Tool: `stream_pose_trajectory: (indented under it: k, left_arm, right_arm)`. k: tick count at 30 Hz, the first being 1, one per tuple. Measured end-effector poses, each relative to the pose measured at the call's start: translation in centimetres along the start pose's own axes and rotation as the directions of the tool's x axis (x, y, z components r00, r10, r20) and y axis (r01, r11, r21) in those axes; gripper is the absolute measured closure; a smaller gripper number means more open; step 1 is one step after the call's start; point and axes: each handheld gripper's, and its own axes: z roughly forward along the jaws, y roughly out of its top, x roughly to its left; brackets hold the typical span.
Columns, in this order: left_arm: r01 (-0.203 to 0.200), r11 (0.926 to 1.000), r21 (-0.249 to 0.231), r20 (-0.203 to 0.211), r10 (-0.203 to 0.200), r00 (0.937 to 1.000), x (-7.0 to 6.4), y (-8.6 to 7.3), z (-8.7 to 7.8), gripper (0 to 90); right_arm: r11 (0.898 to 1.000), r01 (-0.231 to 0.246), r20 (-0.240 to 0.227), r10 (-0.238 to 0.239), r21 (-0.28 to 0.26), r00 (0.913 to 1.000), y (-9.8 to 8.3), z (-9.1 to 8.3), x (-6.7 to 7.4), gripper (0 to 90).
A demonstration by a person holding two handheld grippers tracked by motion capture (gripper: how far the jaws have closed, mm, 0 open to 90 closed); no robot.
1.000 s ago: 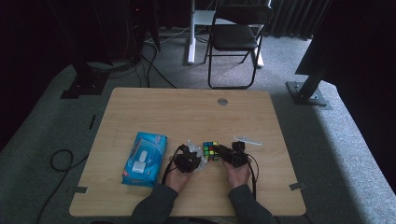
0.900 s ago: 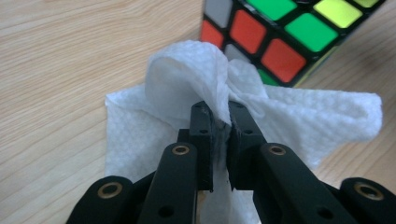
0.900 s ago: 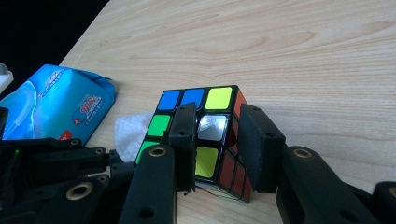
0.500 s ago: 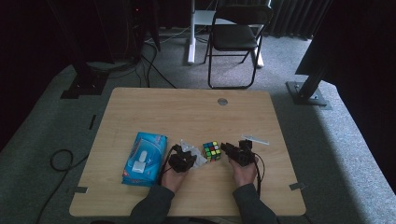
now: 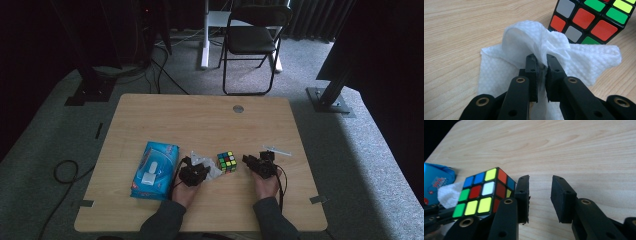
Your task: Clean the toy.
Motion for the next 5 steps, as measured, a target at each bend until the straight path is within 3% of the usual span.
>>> stream_pose_trajectory:
  k: [5]
  left_arm:
    - [-0.005,1.0000,-0.001,-0.001,0.005,1.0000,-0.01,-0.03,-0.01,81.7]
  right_arm:
    - [1.000,0.013,0.021,-0.013,0.014,0.9997,-0.18,0.30,-0.08,66.6]
